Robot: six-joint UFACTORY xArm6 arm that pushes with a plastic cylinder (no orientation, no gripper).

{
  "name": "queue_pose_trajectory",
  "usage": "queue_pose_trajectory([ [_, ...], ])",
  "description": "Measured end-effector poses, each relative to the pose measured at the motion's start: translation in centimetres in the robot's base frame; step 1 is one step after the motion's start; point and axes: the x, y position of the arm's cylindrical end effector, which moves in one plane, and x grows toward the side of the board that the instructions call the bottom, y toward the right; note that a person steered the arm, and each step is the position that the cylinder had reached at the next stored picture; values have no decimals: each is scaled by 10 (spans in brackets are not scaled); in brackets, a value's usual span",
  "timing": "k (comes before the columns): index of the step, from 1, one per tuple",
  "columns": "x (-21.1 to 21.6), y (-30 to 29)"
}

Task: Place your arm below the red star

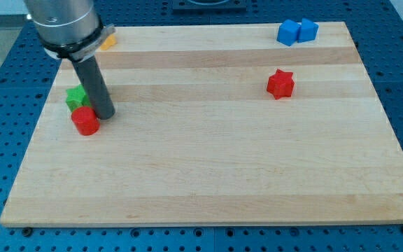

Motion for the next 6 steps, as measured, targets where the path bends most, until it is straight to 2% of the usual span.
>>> queue_pose_trajectory([
  [1,0,14],
  [6,-5,330],
])
